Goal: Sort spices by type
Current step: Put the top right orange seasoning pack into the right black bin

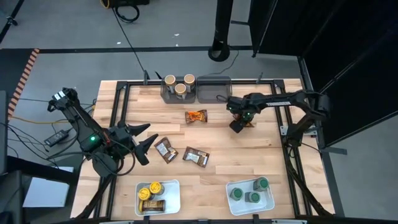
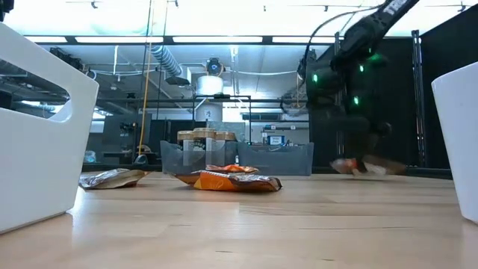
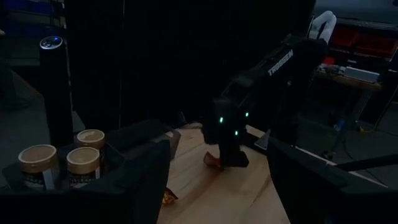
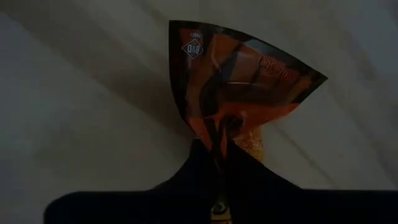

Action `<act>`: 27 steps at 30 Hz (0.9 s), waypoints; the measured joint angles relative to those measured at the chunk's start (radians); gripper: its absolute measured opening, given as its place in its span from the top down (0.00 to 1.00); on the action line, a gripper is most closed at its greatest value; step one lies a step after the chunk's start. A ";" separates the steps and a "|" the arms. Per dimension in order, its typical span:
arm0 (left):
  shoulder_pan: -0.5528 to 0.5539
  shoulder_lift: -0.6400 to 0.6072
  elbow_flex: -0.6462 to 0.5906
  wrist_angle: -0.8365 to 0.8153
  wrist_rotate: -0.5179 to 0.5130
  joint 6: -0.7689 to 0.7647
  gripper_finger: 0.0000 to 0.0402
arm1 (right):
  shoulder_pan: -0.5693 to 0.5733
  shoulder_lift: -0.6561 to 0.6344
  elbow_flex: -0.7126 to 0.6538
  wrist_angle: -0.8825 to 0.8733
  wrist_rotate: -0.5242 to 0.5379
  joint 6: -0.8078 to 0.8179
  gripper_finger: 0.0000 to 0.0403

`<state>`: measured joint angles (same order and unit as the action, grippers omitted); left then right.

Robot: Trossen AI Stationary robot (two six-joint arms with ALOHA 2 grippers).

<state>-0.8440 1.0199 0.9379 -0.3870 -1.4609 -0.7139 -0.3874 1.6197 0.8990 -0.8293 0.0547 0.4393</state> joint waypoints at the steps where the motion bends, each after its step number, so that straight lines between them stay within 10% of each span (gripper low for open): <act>1: 0.000 0.000 0.000 0.000 0.000 0.000 0.33 | 0.002 -0.017 0.018 -0.012 -0.010 0.004 0.93; 11: 0.000 0.000 0.000 -0.001 -0.002 0.002 0.33 | -0.029 -0.107 0.395 0.081 0.062 -0.056 0.94; 27: 0.000 0.000 0.000 0.000 -0.011 -0.001 0.33 | -0.205 0.365 0.809 0.024 0.044 -0.096 0.85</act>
<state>-0.8440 1.0203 0.9379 -0.3870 -1.4719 -0.7147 -0.5927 1.9851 1.7080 -0.8054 0.0986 0.3431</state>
